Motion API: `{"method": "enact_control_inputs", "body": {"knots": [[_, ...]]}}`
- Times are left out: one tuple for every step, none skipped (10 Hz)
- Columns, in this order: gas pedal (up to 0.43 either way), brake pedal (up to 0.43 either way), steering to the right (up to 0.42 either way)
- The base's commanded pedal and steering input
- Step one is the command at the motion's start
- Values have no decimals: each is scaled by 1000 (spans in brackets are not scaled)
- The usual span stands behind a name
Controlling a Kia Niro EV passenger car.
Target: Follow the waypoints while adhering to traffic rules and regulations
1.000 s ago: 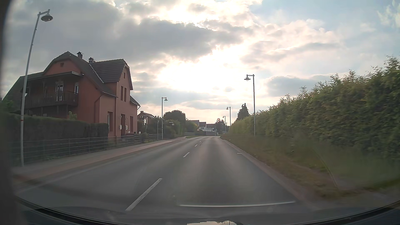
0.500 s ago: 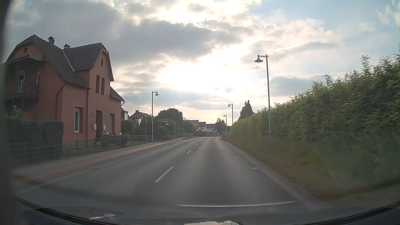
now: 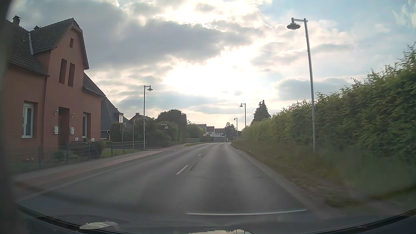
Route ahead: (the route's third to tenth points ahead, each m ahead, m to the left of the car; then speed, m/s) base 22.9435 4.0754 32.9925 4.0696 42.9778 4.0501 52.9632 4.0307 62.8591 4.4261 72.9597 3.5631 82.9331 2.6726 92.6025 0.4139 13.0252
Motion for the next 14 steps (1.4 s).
{"method": "enact_control_inputs", "body": {"knots": [[157, 0, -3], [157, 0, -2], [157, 0, -3], [157, 0, -2], [157, 0, -2], [157, 0, -3], [157, 0, -2], [157, 0, -2], [157, 0, -2], [157, 0, -2], [157, 0, -2], [157, 0, -2], [157, 0, -2], [157, 0, -2]]}}
